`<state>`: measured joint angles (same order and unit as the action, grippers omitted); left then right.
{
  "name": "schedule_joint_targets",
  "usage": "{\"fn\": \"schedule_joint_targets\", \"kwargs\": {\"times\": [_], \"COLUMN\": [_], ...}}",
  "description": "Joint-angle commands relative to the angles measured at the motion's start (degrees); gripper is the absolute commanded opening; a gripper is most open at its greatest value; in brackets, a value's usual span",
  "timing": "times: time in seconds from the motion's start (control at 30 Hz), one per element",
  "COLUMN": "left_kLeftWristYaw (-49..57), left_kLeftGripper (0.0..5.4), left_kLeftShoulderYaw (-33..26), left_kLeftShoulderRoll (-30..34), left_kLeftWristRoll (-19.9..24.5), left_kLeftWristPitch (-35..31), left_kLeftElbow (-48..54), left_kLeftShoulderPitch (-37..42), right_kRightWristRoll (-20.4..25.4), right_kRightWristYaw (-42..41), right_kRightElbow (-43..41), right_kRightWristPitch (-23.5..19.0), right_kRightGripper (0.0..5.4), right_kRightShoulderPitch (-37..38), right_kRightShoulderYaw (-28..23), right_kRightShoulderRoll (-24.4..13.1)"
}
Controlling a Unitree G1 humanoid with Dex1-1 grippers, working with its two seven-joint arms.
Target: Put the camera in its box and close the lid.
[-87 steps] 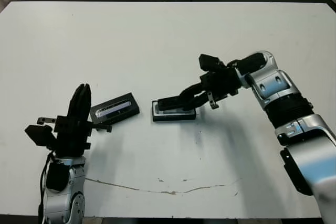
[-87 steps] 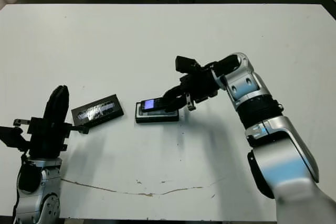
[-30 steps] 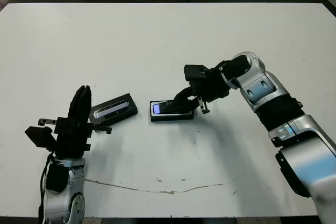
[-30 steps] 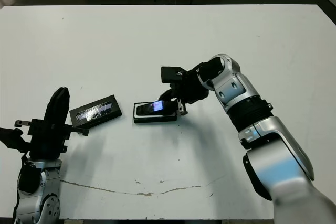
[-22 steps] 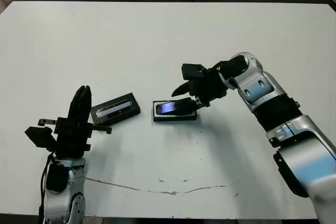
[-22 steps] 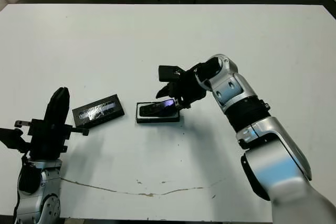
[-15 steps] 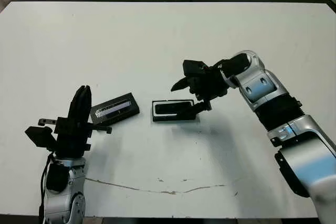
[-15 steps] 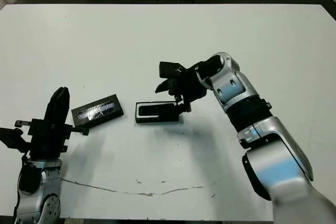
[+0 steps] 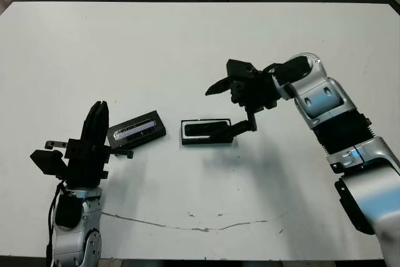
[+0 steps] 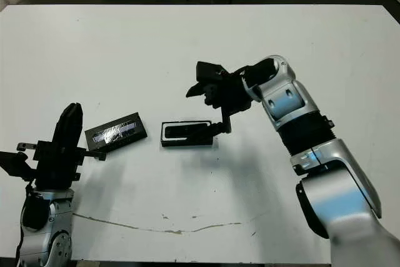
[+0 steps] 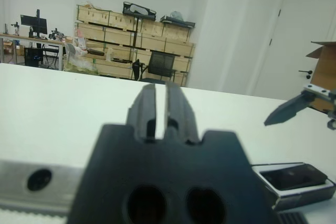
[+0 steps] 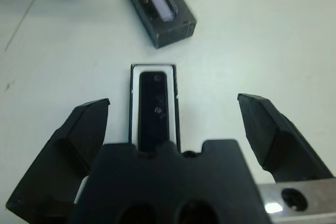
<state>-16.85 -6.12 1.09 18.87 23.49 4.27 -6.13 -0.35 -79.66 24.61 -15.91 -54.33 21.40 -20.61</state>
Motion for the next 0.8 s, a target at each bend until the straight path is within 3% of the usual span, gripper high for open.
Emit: {"fn": "schedule_joint_targets", "kwargs": {"times": [0.03, 0.23, 0.3, 0.43, 0.57, 0.8], "left_kLeftWristYaw": [-0.15, -0.19, -0.20, -0.61, -0.67, -0.79], "left_kLeftGripper": [0.00, 0.00, 0.00, 0.00, 0.00, 0.00], "left_kLeftShoulderYaw": [-0.15, -0.17, -0.13, -0.08, -0.06, -0.18], "left_kLeftShoulderRoll": [0.15, 0.21, 0.18, 0.17, 0.24, 0.41], "left_kLeftWristRoll": [-0.03, -0.01, 0.01, 0.67, 0.61, -0.08], "left_kLeftWristPitch": [-0.27, -0.52, -0.60, -0.95, -0.99, -0.43], "left_kLeftElbow": [-0.73, -0.82, -0.79, -0.98, -0.79, -1.19], "left_kLeftShoulderPitch": [-0.56, -0.55, -0.57, -0.48, -0.58, -0.46], "right_kRightWristRoll": [2.83, 7.97, 7.53, 1.31, -0.83, -6.76], "right_kRightWristYaw": [1.85, 15.58, 22.56, 36.06, 43.37, 50.24], "right_kRightElbow": [-3.34, -16.42, -21.66, -30.25, -31.72, -33.22], "right_kRightWristPitch": [-2.52, -7.36, -5.53, 6.09, 16.73, 24.20], "right_kRightGripper": [5.25, 4.00, 3.55, 2.63, 1.72, 0.10], "right_kRightShoulderPitch": [2.99, 13.74, 18.54, 27.97, 34.14, 38.69], "right_kRightShoulderYaw": [-3.42, -12.27, -14.25, -14.48, -13.98, -11.86], "right_kRightShoulderRoll": [-1.96, -1.14, 0.02, 1.17, 2.81, 2.60]}}
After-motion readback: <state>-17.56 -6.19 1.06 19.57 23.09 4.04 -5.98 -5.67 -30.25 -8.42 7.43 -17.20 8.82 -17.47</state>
